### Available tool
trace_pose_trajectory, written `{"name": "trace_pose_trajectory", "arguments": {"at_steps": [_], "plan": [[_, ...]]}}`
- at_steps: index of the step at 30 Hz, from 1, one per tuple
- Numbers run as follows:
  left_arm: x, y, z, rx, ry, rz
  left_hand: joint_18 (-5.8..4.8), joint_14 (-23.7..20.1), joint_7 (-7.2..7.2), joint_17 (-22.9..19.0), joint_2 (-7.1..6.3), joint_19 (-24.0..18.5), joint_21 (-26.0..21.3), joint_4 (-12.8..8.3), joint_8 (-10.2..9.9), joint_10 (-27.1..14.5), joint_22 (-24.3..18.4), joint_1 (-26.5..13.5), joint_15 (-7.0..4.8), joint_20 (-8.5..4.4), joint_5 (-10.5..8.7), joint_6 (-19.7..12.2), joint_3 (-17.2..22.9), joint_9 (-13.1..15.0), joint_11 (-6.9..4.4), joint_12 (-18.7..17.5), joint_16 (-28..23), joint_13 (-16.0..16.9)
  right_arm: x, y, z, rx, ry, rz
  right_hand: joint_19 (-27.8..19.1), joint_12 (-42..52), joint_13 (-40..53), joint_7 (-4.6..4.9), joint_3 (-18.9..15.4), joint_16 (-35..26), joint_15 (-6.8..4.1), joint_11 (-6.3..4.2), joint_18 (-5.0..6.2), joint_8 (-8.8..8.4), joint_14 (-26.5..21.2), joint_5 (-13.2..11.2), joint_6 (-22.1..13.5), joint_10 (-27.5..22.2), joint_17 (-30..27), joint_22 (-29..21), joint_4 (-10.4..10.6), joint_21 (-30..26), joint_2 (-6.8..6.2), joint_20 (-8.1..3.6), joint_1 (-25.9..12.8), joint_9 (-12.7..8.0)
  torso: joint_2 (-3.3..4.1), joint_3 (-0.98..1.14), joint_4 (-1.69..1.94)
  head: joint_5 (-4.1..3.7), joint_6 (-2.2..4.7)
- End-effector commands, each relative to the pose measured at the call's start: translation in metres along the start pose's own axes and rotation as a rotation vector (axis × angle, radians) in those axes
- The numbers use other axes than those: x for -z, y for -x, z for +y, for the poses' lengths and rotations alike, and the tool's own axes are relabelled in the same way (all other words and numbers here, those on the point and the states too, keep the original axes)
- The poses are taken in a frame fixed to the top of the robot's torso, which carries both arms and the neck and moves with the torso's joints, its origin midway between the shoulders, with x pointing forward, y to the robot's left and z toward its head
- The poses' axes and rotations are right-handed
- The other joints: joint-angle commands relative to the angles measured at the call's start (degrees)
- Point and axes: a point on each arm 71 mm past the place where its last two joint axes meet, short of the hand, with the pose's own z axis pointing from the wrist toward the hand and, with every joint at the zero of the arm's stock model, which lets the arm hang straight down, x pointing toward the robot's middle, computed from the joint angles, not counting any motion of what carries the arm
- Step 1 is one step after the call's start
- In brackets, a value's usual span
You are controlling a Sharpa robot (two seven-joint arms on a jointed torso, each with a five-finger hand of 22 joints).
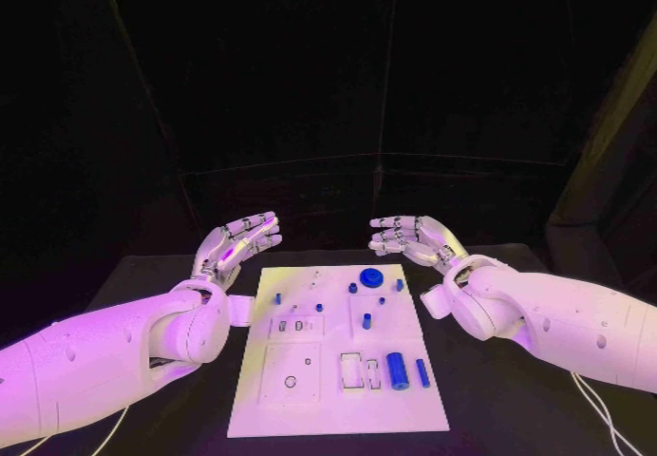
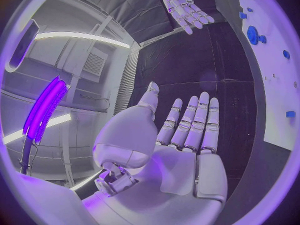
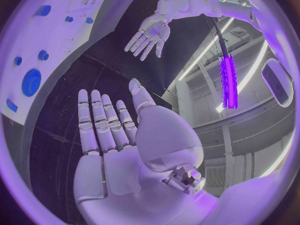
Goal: Assemble the parts on the task board
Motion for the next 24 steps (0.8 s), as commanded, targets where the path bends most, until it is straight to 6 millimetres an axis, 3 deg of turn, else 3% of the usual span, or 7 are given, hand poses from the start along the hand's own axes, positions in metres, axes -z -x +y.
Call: {"name": "trace_pose_trajectory", "arguments": {"at_steps": [1,5,7,9,12,20,24], "plan": [[0.002,-0.001,-0.013,0.047,-0.140,0.039,1.06,3.3,6.13,-0.3,-0.09,3.2,1.7,-1.0,0.9,3.1,0.6,1.0,-0.80,-0.06,0.12,4.7,0.3,0.1,-0.61,0.4,0.2,-0.3,-0.005,-0.001,0.009,0.229,0.059,0.091,10.9,0.7,0.0,2.52,0.4,1.3,-3.50,-2.53,1.61,1.86,12.7,-1.1,12.9,11.4,0.1,1.5,-2.9,5.8,0.09,-3.04,2.6,0.2,0.88,0.20,0.33,0.02,-0.12],[0.007,-0.003,-0.016,0.047,-0.146,0.066,2.45,9.5,4.79,-0.6,0.18,8.0,4.3,-3.0,1.7,8.7,1.4,2.5,-2.54,-0.37,0.15,9.7,1.3,-0.1,-2.17,1.1,0.1,-0.3,-0.013,0.003,0.018,0.407,0.084,0.122,14.1,-0.5,0.0,1.77,0.7,1.0,-5.04,-3.62,1.52,1.29,16.9,-0.8,15.8,15.2,0.0,3.0,-3.1,9.3,0.02,-4.89,4.4,-0.2,2.24,0.05,0.81,-0.25,0.30],[0.009,-0.004,-0.018,0.049,-0.152,0.076,2.69,12.6,3.68,-0.5,0.41,10.1,5.4,-3.8,2.3,11.7,1.6,2.9,-3.46,-0.97,0.20,12.0,1.8,-0.1,-3.25,1.7,0.4,-0.1,-0.016,0.003,0.022,0.480,0.090,0.133,15.2,-1.2,-0.1,1.49,0.8,0.9,-5.64,-4.01,1.46,0.89,18.9,-0.4,16.8,16.4,0.0,4.1,-3.1,11.3,-0.16,-5.64,5.0,-0.2,2.81,-0.02,0.99,-0.32,0.42],[0.011,-0.006,-0.021,0.053,-0.156,0.089,2.69,13.7,3.31,-0.7,0.60,10.9,5.7,-4.3,2.2,12.8,1.6,3.1,-3.81,-1.29,0.14,12.8,2.1,-0.2,-3.63,1.5,0.1,-0.1,-0.019,0.002,0.025,0.567,0.089,0.153,15.8,-2.0,-0.1,1.16,0.9,0.7,-6.18,-4.25,1.36,0.47,20.6,0.1,17.6,17.3,0.0,5.2,-3.0,13.3,-0.37,-6.21,5.4,-0.3,3.42,-0.17,1.26,-0.50,0.39],[0.013,-0.008,-0.025,0.058,-0.161,0.110,2.65,14.5,3.16,-1.0,0.70,11.3,5.7,-4.8,1.9,13.5,1.5,3.1,-3.97,-1.48,0.13,13.3,2.3,-0.4,-3.78,1.0,-0.5,-0.3,-0.024,-0.002,0.027,0.685,0.078,0.185,16.6,-3.1,-0.1,0.83,0.9,0.7,-6.72,-5.00,1.49,-0.21,23.4,-0.3,18.7,18.4,0.0,7.1,-3.1,16.5,-0.47,-7.05,5.2,-0.3,4.09,-0.33,1.64,-0.71,0.35],[0.016,-0.014,-0.031,0.079,-0.164,0.150,2.59,15.1,3.28,-1.5,0.21,11.4,5.5,-4.6,1.2,14.0,1.2,1.6,-3.92,-1.50,0.11,13.6,1.8,-0.6,-3.69,0.0,-1.7,-0.4,-0.035,-0.009,0.029,0.917,0.050,0.235,21.2,-4.6,0.1,-0.63,0.1,5.4,-9.41,-6.52,1.61,-2.26,34.7,-1.0,19.3,21.2,1.3,11.6,-3.0,24.7,-1.07,-9.11,4.2,-0.3,5.71,-0.56,2.50,-1.35,0.39],[0.016,-0.017,-0.032,0.088,-0.165,0.163,2.61,15.3,3.29,-1.5,0.15,11.5,5.5,-4.6,1.1,14.0,1.1,1.4,-3.94,-1.51,0.11,13.7,1.7,-0.6,-3.68,-0.2,-1.9,-0.4,-0.037,-0.012,0.029,0.988,0.040,0.258,21.9,-5.0,0.1,-0.94,-0.1,9.9,-9.87,-6.58,1.49,-3.06,36.0,-1.0,19.8,20.8,2.6,13.7,-2.9,28.2,-0.95,-9.62,3.9,-0.3,6.30,-0.70,2.77,-1.70,0.25]]}}
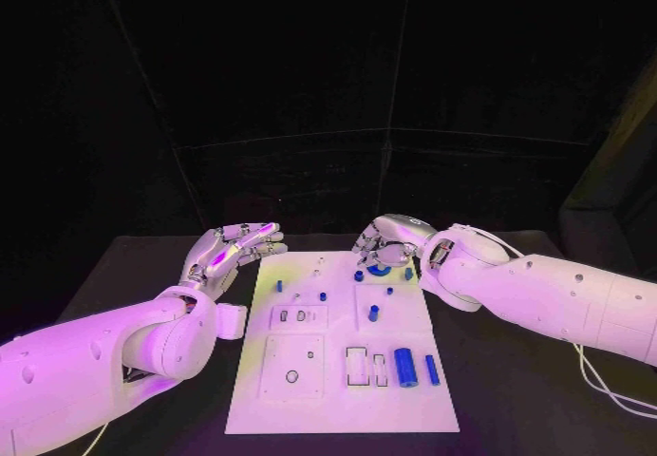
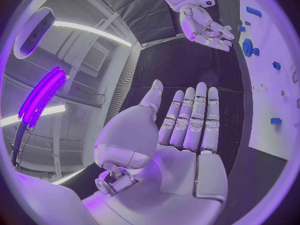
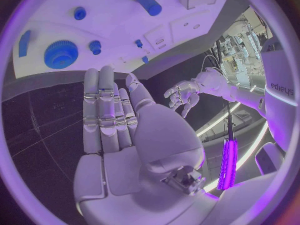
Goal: Assemble the parts on the task board
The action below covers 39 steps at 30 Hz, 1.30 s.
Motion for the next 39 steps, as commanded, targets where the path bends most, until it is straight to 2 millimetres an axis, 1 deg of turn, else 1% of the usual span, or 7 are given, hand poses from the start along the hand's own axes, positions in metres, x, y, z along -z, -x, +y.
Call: {"name": "trace_pose_trajectory", "arguments": {"at_steps": [1,2,7,16,20,32,39], "plan": [[0.0008,-0.0051,-0.0116,0.020,-0.138,0.047,0.38,0.9,0.05,-0.1,0.07,0.7,0.1,-0.1,-0.4,0.6,-0.1,-0.7,-0.24,-0.03,0.13,0.5,-0.4,-0.1,-0.06,-0.5,-0.3,-0.1,-0.0015,-0.0029,-0.0011,0.181,-0.033,0.068,0.8,-0.3,0.1,-0.40,-0.3,5.4,-0.37,0.05,0.40,-0.79,2.5,-0.6,0.4,-0.5,1.7,3.5,0.0,4.3,0.17,-0.21,-0.3,0.0,1.09,-0.21,0.50,-0.45,0.00],[0.0011,-0.0057,-0.0118,0.022,-0.138,0.050,0.38,0.9,0.04,-0.1,0.09,0.8,0.1,-0.1,-0.5,0.6,-0.1,-0.7,-0.26,-0.04,0.13,0.5,-0.4,-0.1,-0.06,-0.5,-0.4,-0.1,-0.0019,-0.0031,-0.0009,0.196,-0.036,0.073,1.4,0.0,0.2,-0.52,-0.3,12.0,-0.54,-0.11,-0.04,-1.23,2.9,-1.0,0.5,-0.7,4.6,6.8,-0.2,7.3,0.01,-0.27,-0.4,0.0,1.33,-0.23,0.57,-0.56,0.18],[0.0019,-0.0074,-0.0128,0.028,-0.138,0.059,0.39,1.1,0.03,-0.1,0.19,0.9,0.1,-0.2,-0.6,0.7,-0.2,-0.7,-0.29,-0.06,0.13,0.5,-0.4,-0.1,-0.08,-0.6,-0.5,-0.1,-0.0036,-0.0019,-0.0022,0.238,-0.055,0.091,4.4,-0.2,0.2,-0.24,0.0,23.1,-0.08,0.21,-1.42,-1.67,1.4,-1.4,0.1,-2.5,11.2,18.9,0.0,17.4,-0.20,-0.07,-1.1,0.0,1.88,-0.27,0.68,-0.70,0.12],[0.0019,-0.0091,-0.0136,0.035,-0.136,0.068,0.38,1.2,0.05,-0.2,0.27,0.9,0.1,-0.3,-0.7,0.7,-0.2,-0.6,-0.28,-0.07,0.13,0.5,-0.3,-0.1,-0.06,-0.8,-0.7,-0.1,-0.0052,-0.0007,-0.0033,0.261,-0.070,0.107,3.7,-0.3,0.1,-0.23,0.6,26.5,0.19,0.60,-1.72,-1.74,-0.4,-2.0,-2.3,-5.6,13.7,21.8,0.2,20.2,-0.83,0.46,-0.9,-0.1,2.66,-0.27,0.80,-0.93,-0.01],[0.0020,-0.0092,-0.0145,0.039,-0.139,0.073,0.36,1.2,0.11,-0.2,0.29,0.9,0.0,-0.3,-0.8,0.6,-0.3,-0.7,-0.25,-0.06,0.12,0.4,-0.3,-0.1,-0.01,-1.0,-0.9,-0.1,-0.0055,-0.0013,-0.0032,0.255,-0.072,0.119,3.6,-0.3,0.1,-0.24,0.8,27.2,0.23,0.64,-1.76,-1.72,-0.7,-2.1,-2.7,-6.2,14.2,22.3,0.2,20.8,-0.89,0.54,-0.9,-0.1,3.00,-0.21,0.84,-0.88,0.30],[0.0006,-0.0089,-0.0167,0.041,-0.145,0.077,0.35,1.2,0.16,-0.3,0.25,0.9,0.0,-0.3,-1.0,0.6,-0.3,-0.9,-0.21,-0.05,0.12,0.4,-0.4,-0.1,0.03,-1.1,-1.1,-0.1,-0.0093,-0.0054,-0.0016,0.232,-0.070,0.157,6.7,0.2,0.2,-0.35,2.1,35.5,0.12,0.39,-2.86,-1.60,-0.1,-2.0,-2.7,-4.2,23.1,29.7,0.1,26.4,-0.14,0.54,-1.1,0.0,3.74,-0.19,0.97,-0.83,-0.09],[-0.0006,-0.0084,-0.0177,0.043,-0.146,0.080,0.36,1.2,0.19,-0.3,0.30,1.0,0.0,-0.3,-1.0,0.6,-0.4,-0.9,-0.20,-0.05,0.12,0.4,-0.4,-0.1,0.06,-1.2,-1.2,-0.1,-0.0113,-0.0063,-0.0014,0.228,-0.067,0.160,7.0,0.1,0.1,-0.35,2.7,37.1,0.11,0.34,-3.02,-1.50,-0.2,-2.0,-2.2,-3.5,24.7,30.9,0.1,27.3,0.40,0.52,-1.2,0.0,4.02,-0.19,1.15,-0.92,-0.06]]}}
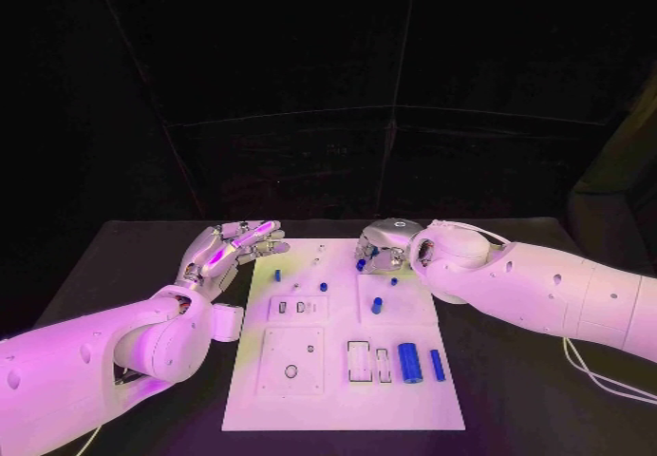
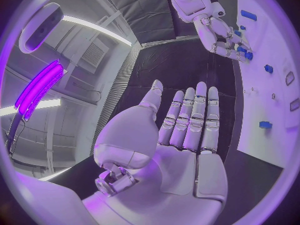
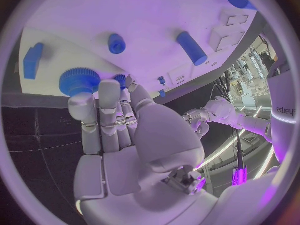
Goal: Assemble the parts on the task board
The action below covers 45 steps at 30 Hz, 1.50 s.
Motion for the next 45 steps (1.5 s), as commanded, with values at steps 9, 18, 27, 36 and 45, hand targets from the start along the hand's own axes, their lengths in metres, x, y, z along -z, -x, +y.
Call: {"name": "trace_pose_trajectory", "arguments": {"at_steps": [9,18,27,36,45], "plan": [[-0.001,0.000,-0.010,0.011,-0.126,0.021,0.37,0.2,0.43,-0.1,0.17,0.6,0.0,-0.2,-0.3,0.2,-0.1,-0.7,0.03,0.07,0.13,0.1,-0.2,-0.1,0.06,-0.4,-0.5,-0.1,-0.003,-0.001,-0.001,-0.010,-0.002,0.021,1.4,-0.1,-0.1,-0.20,2.1,3.6,-0.17,-0.07,-1.54,0.09,-0.1,-1.5,1.0,1.5,3.9,2.8,0.0,2.2,2.30,-0.02,-0.2,0.1,0.51,0.01,0.16,-0.06,0.00],[-0.002,0.000,-0.010,0.016,-0.120,0.021,0.37,0.3,0.48,-0.2,0.42,0.7,0.0,-0.2,-0.5,0.2,-0.2,-0.7,0.06,0.08,0.13,0.0,-0.1,-0.1,0.11,-0.6,-0.8,-0.1,-0.005,0.000,0.001,-0.016,-0.006,0.006,3.1,0.0,0.0,-0.07,5.5,7.1,-0.32,-0.18,-2.14,0.66,0.2,-4.1,3.5,3.0,8.1,6.3,-0.2,4.6,3.94,-0.13,0.7,0.2,0.68,-0.03,0.16,-0.18,0.00],[-0.003,0.002,-0.008,0.042,-0.099,0.006,0.37,0.3,0.48,-0.2,0.67,0.8,0.0,-0.3,-0.6,0.2,-0.2,-0.6,0.06,0.09,0.14,0.1,0.1,0.0,0.11,-0.7,-0.9,-0.1,-0.001,0.011,0.008,-0.050,-0.004,-0.120,4.3,-0.1,0.1,-0.16,12.5,10.4,-0.44,-0.55,-2.69,0.71,-0.1,-3.2,6.3,5.7,11.3,9.8,0.0,7.0,2.44,-0.35,2.0,0.2,0.82,-0.05,0.15,0.13,0.16],[-0.004,0.002,-0.009,0.060,-0.094,0.009,0.38,0.5,0.43,-0.2,1.00,0.9,0.0,-0.4,-0.6,0.3,-0.3,-0.5,0.04,0.08,0.15,0.2,0.3,0.0,0.07,-0.9,-1.2,0.0,-0.003,0.025,0.012,-0.109,-0.017,-0.275,4.4,-0.1,0.2,-0.09,24.3,12.3,-0.31,-0.28,-2.90,0.10,-0.5,0.8,7.0,6.2,12.7,11.7,0.2,8.6,-2.80,-0.10,-1.9,0.1,0.92,-0.26,0.38,0.20,0.96],[-0.007,-0.001,-0.009,0.067,-0.097,0.018,0.38,0.6,0.41,-0.2,1.11,1.0,-0.1,-0.5,-0.7,0.3,-0.4,-0.4,0.03,0.07,0.14,0.2,0.4,0.0,0.06,-0.9,-1.2,0.0,-0.022,0.026,0.022,-0.119,-0.018,-0.279,4.4,-0.2,0.1,0.11,29.4,13.0,-0.21,-0.27,-2.94,-0.01,-0.6,-0.1,6.9,6.0,13.0,12.0,1.0,8.9,-5.38,0.03,-4.3,0.1,1.15,-0.09,0.31,0.68,1.19]]}}
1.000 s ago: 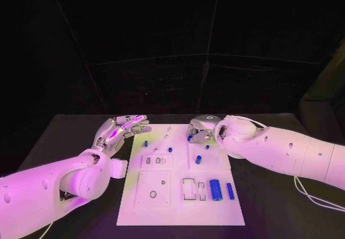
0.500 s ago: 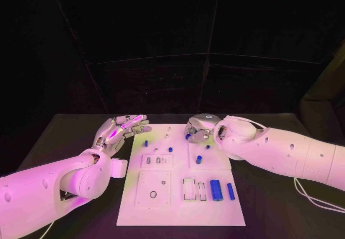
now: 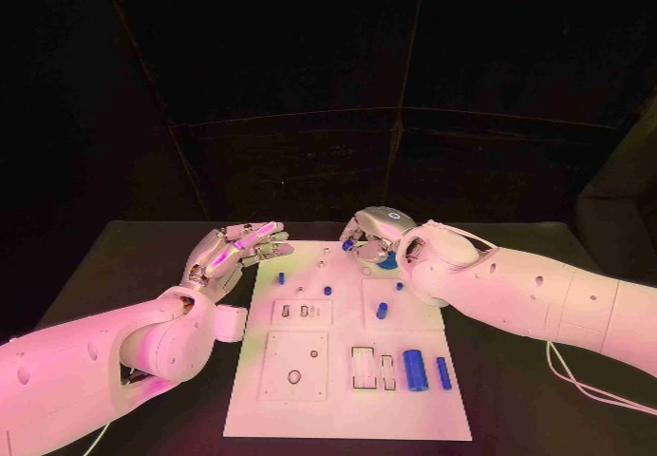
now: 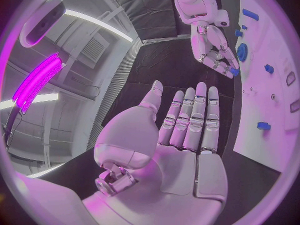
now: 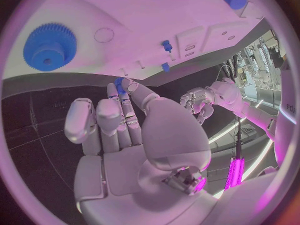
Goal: Assemble the parts on the task board
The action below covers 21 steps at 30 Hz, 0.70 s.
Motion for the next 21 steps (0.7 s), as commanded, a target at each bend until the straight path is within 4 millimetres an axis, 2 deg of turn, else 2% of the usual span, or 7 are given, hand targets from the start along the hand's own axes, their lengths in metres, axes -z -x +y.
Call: {"name": "trace_pose_trajectory", "arguments": {"at_steps": [1,10,13,15,17,21], "plan": [[-0.001,-0.002,-0.008,0.022,-0.099,0.016,0.39,0.6,0.42,-0.1,0.70,0.4,-0.1,-0.3,-0.4,0.3,-0.1,0.0,0.03,-0.17,0.14,0.2,0.2,0.0,0.06,-0.4,-0.2,0.0,-0.007,0.002,0.003,-0.016,-0.009,-0.034,0.1,0.0,-0.2,0.18,0.8,0.3,0.03,-0.34,-1.17,-0.23,-0.4,-0.6,0.1,0.2,0.1,0.1,0.3,0.3,-0.56,0.24,-0.3,0.0,0.09,0.07,0.04,0.03,0.01],[-0.004,-0.004,-0.009,0.020,-0.105,0.022,0.39,0.6,0.41,-0.1,0.75,0.4,-0.1,-0.3,-0.4,0.4,-0.1,0.0,0.03,-0.17,0.15,0.2,0.2,0.0,0.05,-0.4,-0.2,0.0,-0.025,-0.003,0.010,-0.004,-0.016,-0.006,0.1,0.0,-0.2,0.23,1.4,0.4,0.09,-0.32,-1.17,-0.22,-0.4,-0.9,0.0,0.1,0.2,0.1,0.6,0.3,-0.86,0.29,-0.7,0.0,0.36,-0.13,0.35,-0.03,0.18],[-0.005,-0.004,-0.010,0.019,-0.108,0.024,0.39,0.6,0.41,-0.1,0.75,0.4,-0.1,-0.3,-0.4,0.4,-0.1,0.0,0.03,-0.17,0.15,0.2,0.2,0.0,0.05,-0.4,-0.2,0.0,-0.030,-0.004,0.012,0.001,-0.018,0.008,0.1,0.0,-0.2,0.24,1.6,0.5,0.10,-0.30,-1.18,-0.23,-0.4,-1.0,0.0,0.0,0.3,0.2,0.8,0.3,-0.97,0.30,-0.9,0.0,0.55,-0.11,0.44,-0.09,0.05],[-0.005,-0.004,-0.011,0.018,-0.109,0.025,0.39,0.6,0.41,-0.1,0.75,0.4,-0.1,-0.3,-0.4,0.4,-0.1,0.0,0.03,-0.17,0.15,0.2,0.2,0.0,0.05,-0.4,-0.2,0.0,-0.032,-0.005,0.014,0.004,-0.017,0.018,0.1,0.0,-0.2,0.25,1.6,0.5,0.11,-0.30,-1.18,-0.23,-0.4,-1.0,0.0,0.0,0.3,0.2,0.8,0.3,-1.03,0.31,-0.9,0.0,0.64,-0.09,0.39,-0.04,0.19],[-0.006,-0.004,-0.011,0.017,-0.110,0.025,0.39,0.6,0.41,-0.1,0.75,0.4,-0.1,-0.3,-0.4,0.4,-0.1,0.0,0.03,-0.17,0.15,0.2,0.2,0.0,0.05,-0.4,-0.2,0.0,-0.034,-0.006,0.015,0.006,-0.016,0.029,0.1,0.0,-0.2,0.25,1.7,0.5,0.11,-0.30,-1.18,-0.23,-0.4,-1.0,0.0,0.0,0.3,0.2,0.9,0.3,-1.04,0.31,-1.0,0.0,0.61,-0.08,0.39,-0.04,0.02],[-0.007,-0.004,-0.012,0.015,-0.112,0.025,0.38,0.6,0.40,-0.1,0.77,0.4,-0.1,-0.4,-0.4,0.4,-0.1,0.1,0.04,-0.18,0.14,0.3,0.3,0.0,0.05,-0.4,-0.3,0.0,-0.036,-0.008,0.017,0.013,-0.014,0.051,0.1,0.0,-0.2,0.26,1.8,0.6,0.12,-0.29,-1.18,-0.24,-0.4,-1.1,-0.1,0.0,0.4,0.2,1.0,0.3,-1.13,0.32,-1.0,0.0,0.61,-0.18,0.51,-0.02,-0.07]]}}
